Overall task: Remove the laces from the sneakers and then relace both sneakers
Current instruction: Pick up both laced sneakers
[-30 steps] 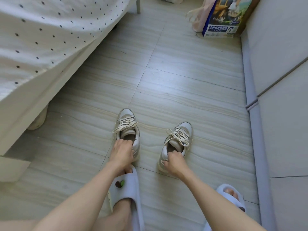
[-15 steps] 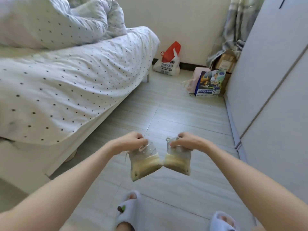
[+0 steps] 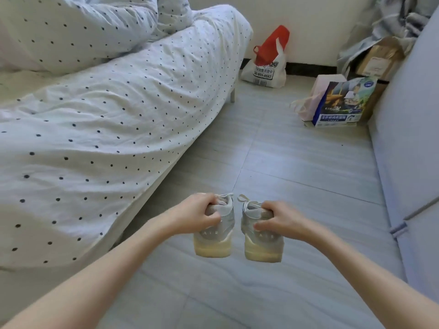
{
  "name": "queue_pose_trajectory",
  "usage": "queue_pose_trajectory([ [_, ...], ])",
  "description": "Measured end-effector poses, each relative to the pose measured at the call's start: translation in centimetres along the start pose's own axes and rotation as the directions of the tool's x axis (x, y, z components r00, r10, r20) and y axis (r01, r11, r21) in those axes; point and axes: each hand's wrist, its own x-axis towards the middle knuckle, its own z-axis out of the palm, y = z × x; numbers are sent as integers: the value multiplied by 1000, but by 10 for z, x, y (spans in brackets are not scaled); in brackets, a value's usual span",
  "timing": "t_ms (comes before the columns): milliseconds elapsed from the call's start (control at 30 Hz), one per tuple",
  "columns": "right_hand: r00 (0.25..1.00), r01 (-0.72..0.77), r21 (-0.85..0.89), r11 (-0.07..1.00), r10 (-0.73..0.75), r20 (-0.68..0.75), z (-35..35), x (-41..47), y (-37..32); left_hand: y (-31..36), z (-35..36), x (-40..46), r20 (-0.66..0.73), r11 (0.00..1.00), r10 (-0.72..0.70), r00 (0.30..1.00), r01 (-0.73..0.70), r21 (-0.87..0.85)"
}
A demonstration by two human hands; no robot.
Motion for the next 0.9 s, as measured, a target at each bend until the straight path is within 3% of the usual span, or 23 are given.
queue_pose_trajectory([
  [200,996,62,-89,994,-56,67,-68,-2,-79,28,-89,-14,-57,997,-57,997,54,-50],
  [600,939,301,-142,943,-267,217,-236,-112,-365,110,-338,-184,-176,935,-331,927,298,-191],
  [733,883,412,-183,892,-342,322,-243,-148,-443,115,-386,-259,-169,866,-481,860,436,-243],
  [900,810,491,-180,852,-372,453,-212,-171,-519,102,-405,-355,-215,723,-675,706,575,-383],
])
